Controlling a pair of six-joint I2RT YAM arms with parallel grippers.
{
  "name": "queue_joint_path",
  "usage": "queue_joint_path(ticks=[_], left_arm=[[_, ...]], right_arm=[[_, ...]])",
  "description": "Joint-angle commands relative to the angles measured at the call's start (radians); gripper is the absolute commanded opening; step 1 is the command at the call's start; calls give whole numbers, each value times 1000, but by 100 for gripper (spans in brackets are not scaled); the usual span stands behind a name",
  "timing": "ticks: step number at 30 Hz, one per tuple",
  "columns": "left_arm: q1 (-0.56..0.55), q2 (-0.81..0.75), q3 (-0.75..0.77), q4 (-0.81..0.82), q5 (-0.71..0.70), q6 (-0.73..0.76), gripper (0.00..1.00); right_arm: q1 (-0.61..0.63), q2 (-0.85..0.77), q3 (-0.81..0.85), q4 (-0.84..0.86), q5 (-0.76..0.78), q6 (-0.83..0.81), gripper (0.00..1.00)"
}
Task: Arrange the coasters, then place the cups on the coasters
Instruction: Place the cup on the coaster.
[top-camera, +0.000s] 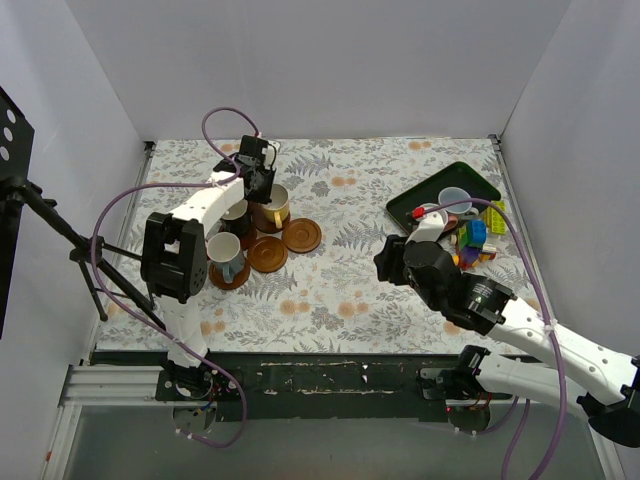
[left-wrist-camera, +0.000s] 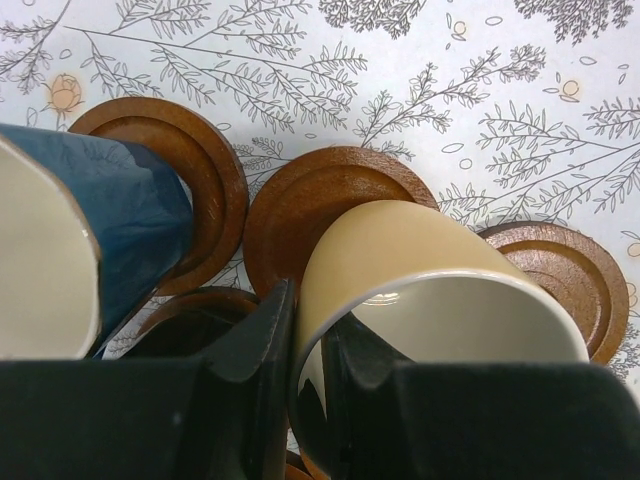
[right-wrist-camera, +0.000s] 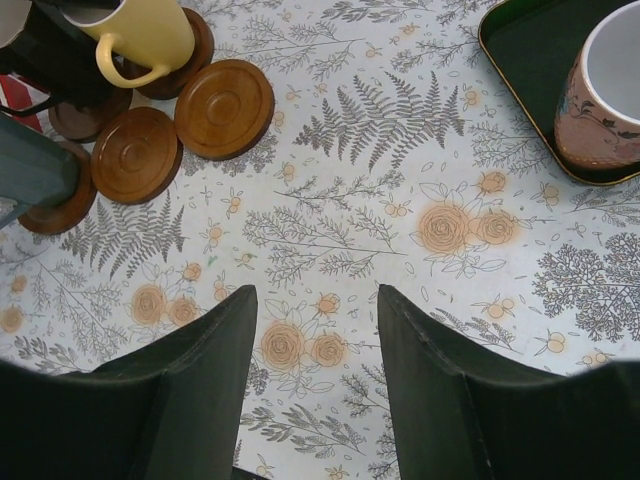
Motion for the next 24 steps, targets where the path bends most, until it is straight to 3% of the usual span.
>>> queue_joint_path(ticks=[1, 24], left_arm=[[5, -22, 66, 7, 2, 11, 0], [30, 13, 102, -15, -30, 23, 0]], right_arm=[[-1, 6, 15, 11, 4, 4, 59], [-1, 15, 1, 2, 1, 9, 58]])
